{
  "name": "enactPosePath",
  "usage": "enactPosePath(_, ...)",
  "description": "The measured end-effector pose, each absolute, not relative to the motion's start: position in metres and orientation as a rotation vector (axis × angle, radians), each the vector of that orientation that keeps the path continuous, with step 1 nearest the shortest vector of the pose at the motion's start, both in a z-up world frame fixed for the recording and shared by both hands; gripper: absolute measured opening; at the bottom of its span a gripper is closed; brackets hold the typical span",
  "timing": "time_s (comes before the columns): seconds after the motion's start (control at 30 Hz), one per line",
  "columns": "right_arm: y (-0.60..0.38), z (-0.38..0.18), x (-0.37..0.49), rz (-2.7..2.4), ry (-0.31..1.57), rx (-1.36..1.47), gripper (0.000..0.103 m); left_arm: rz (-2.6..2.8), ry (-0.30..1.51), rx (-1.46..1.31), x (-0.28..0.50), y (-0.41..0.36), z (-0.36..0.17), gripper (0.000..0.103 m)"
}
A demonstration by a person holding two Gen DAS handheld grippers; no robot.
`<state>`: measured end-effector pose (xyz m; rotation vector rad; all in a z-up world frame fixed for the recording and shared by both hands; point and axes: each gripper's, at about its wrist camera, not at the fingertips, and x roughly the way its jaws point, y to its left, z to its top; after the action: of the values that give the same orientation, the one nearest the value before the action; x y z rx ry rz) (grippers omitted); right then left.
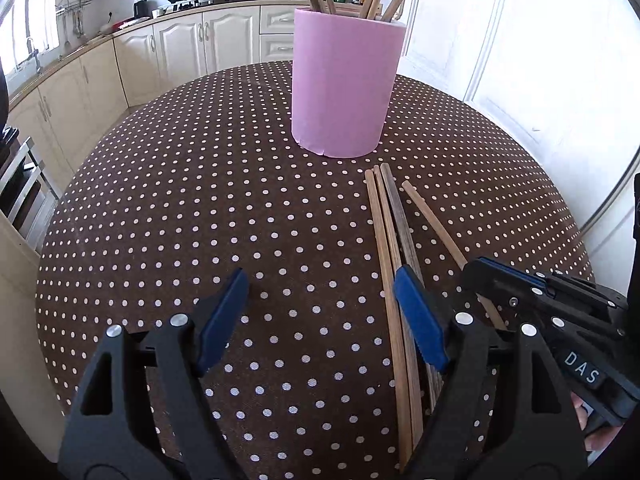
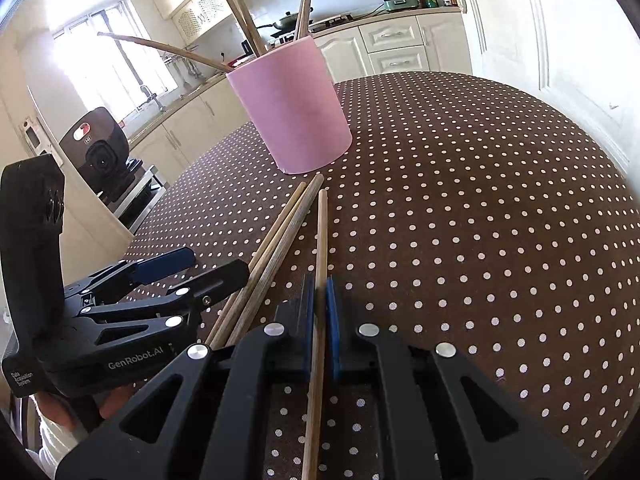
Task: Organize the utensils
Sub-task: 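Close the right tool on a chopstick while the left tool grasps another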
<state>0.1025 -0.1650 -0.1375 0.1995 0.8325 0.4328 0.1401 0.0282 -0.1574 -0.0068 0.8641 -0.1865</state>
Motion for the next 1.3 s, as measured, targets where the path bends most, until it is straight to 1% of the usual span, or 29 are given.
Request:
enactPosePath(0.2, -0.166, -0.139, 0.101, 0.434, 0.83, 0.203, 0.005, -0.157, 0.853, 0.031, 0.141, 0.02, -0.154, 0.075)
enactPosePath(0.33, -0.165, -0.139, 0.1, 0.431, 0.828, 0.196, 0.006, -0.159, 0.888, 0.088, 0.139, 0.012, -0.157, 0.07)
enactPosePath(0.43, -0.166, -0.139, 0.1, 0.434, 0.829, 0.203, 0.006, -0.148, 0.877, 0.119, 0.138, 0.006, -0.157, 0.07)
enactPosePath(0.63, -0.166, -0.139, 0.1, 0.433, 0.83, 0.202, 0.005, -0.095, 0.897, 0.093, 0.151, -0.003, -0.154, 0.069)
enactPosePath(0.7, -0.166, -0.14, 0.101, 0.431, 0.836, 0.201, 0.006, -0.115, 0.898, 0.078, 0.153, -0.005, -0.153, 0.054)
enactPosePath(0.73, -0.165, -0.139, 0.103, 0.43, 0.84, 0.201, 0.006, -0.135, 0.893, 0.074, 0.152, -0.006, -0.152, 0.039)
enactPosePath(0.77, -0.165, -0.139, 0.104, 0.43, 0.844, 0.203, 0.006, -0.145, 0.883, 0.082, 0.151, -0.009, -0.152, 0.03)
enactPosePath(0.8, -0.165, -0.139, 0.105, 0.428, 0.847, 0.204, 0.006, -0.144, 0.881, 0.089, 0.15, -0.011, -0.152, 0.029)
enactPosePath(0.87, -0.163, -0.137, 0.108, 0.421, 0.859, 0.195, 0.006, -0.146, 0.877, 0.08, 0.148, -0.009, -0.151, 0.011)
enactPosePath(0.93, -0.156, -0.134, 0.113, 0.402, 0.87, 0.161, 0.007, -0.15, 0.879, 0.052, 0.147, -0.004, -0.153, 0.009)
enactPosePath(1.07, -0.138, -0.132, 0.12, 0.37, 0.875, 0.057, 0.015, -0.185, 0.89, -0.086, 0.14, 0.024, -0.155, 0.007)
enactPosePath(1.17, -0.121, -0.131, 0.12, 0.329, 0.876, -0.045, 0.016, -0.203, 0.89, -0.18, 0.136, 0.043, -0.158, 0.006)
enactPosePath(1.23, -0.115, -0.131, 0.118, 0.317, 0.871, -0.093, 0.014, -0.193, 0.879, -0.197, 0.132, 0.046, -0.158, 0.006)
enactPosePath(1.27, -0.114, -0.131, 0.12, 0.326, 0.873, -0.107, 0.008, -0.186, 0.87, -0.192, 0.129, 0.047, -0.158, 0.006)
enactPosePath(1.3, -0.118, -0.131, 0.123, 0.33, 0.88, -0.085, 0.005, -0.18, 0.865, -0.186, 0.128, 0.049, -0.157, 0.006)
